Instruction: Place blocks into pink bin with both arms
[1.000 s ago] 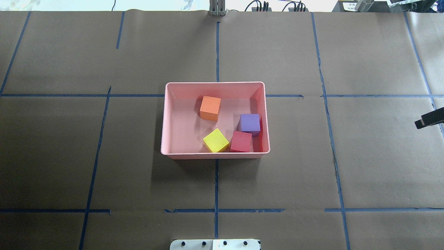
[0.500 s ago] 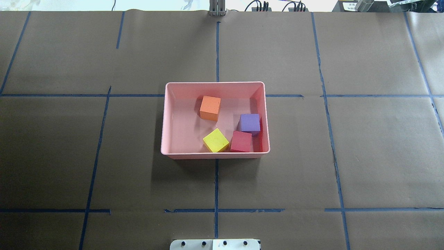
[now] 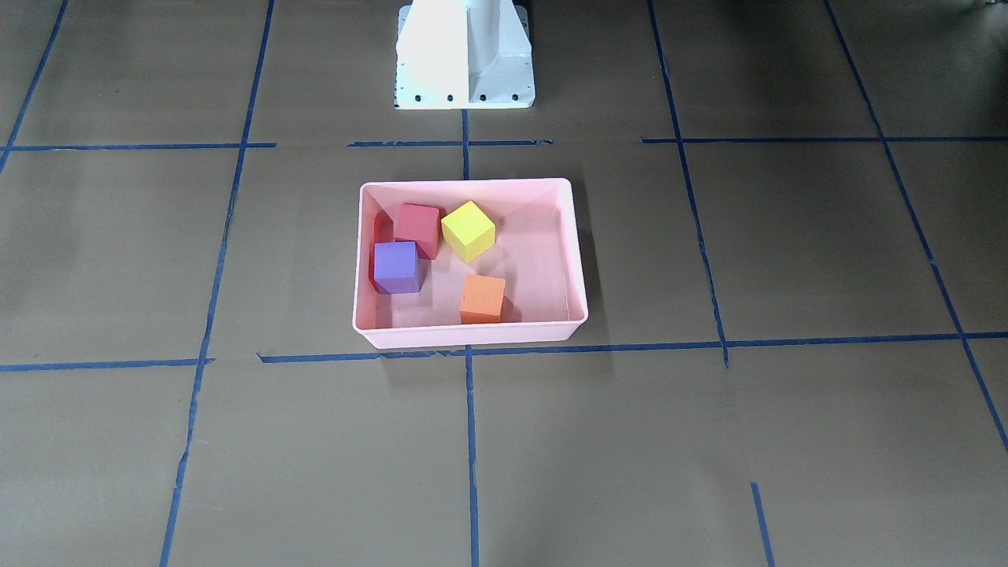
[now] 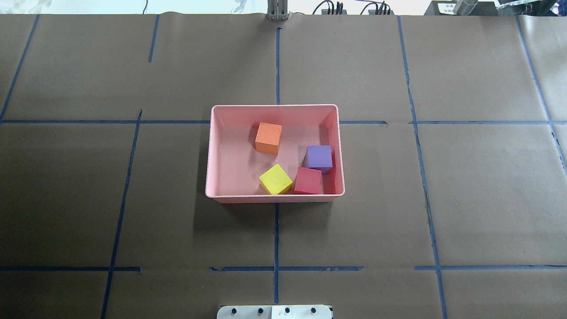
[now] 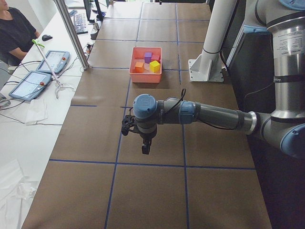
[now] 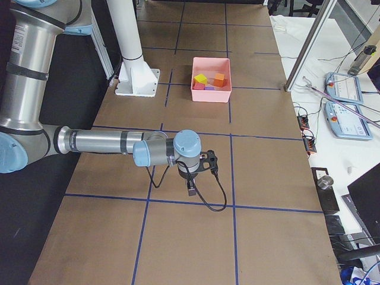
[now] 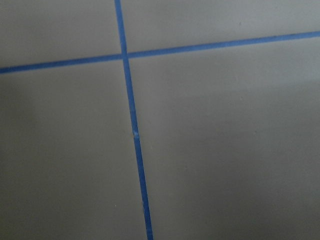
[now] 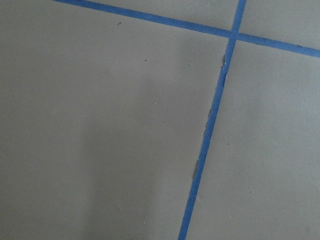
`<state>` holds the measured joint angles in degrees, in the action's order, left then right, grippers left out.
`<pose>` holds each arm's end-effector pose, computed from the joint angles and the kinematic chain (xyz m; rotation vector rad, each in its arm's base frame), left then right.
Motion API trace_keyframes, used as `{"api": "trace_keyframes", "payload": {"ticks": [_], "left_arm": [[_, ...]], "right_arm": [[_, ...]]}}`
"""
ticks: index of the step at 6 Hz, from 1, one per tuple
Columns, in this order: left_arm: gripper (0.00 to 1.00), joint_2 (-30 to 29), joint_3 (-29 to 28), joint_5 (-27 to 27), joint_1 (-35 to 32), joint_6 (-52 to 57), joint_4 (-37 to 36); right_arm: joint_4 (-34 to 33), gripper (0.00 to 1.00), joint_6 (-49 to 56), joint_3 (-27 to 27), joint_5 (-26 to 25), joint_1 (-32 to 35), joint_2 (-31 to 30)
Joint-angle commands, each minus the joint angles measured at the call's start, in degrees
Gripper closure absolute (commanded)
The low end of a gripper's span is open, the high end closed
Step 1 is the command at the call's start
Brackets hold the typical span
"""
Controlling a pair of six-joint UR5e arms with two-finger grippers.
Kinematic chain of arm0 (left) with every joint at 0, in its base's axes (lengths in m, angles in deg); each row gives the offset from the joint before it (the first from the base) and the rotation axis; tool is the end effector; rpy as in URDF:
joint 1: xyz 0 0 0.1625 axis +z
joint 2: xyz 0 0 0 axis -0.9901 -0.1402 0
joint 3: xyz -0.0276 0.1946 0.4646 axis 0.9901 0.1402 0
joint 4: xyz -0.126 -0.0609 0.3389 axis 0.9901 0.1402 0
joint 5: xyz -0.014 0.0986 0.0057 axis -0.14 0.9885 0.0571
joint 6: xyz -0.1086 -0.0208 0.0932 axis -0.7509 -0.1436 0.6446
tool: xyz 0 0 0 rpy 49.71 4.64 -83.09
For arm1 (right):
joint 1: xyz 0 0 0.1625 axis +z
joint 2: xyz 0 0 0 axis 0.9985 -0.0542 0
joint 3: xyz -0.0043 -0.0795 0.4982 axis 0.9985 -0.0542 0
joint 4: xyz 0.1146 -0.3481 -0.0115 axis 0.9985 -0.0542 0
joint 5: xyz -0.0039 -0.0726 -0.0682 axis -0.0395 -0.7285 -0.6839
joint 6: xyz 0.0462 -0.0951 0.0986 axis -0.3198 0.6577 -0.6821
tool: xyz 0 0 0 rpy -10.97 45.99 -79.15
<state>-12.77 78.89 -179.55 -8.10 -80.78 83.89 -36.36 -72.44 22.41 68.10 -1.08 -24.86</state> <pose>-0.0239 -0.3463 0.7029 0.0370 0.8610 0.1121 0.0043 -0.3123 0.7413 0.0935 -0.8249 -0.2191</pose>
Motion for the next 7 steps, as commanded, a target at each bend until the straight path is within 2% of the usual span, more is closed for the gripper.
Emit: {"api": "trace_keyframes", "payload": {"ticks": [1, 3, 4, 7], "left_arm": [[0.0, 0.12, -0.98, 0.47, 0.04, 0.2, 0.34], [0.0, 0.39, -1.06, 1.78, 0.04, 0.03, -0.19], [0.0, 0.39, -1.15, 5.44, 0.13, 0.38, 0.07], [0.0, -0.14, -1.69, 3.56, 0.13, 0.38, -0.27]], "right_arm": [[-7.9, 0.0, 5.84, -0.24, -0.03, 1.98, 2.14], [-8.37, 0.0, 5.95, -0.33, -0.82, 1.99, 2.07], [-8.29, 0.0, 5.95, -0.24, -0.82, 1.99, 1.64], [-7.93, 0.0, 5.95, 0.11, -0.56, 1.99, 0.67]]}}
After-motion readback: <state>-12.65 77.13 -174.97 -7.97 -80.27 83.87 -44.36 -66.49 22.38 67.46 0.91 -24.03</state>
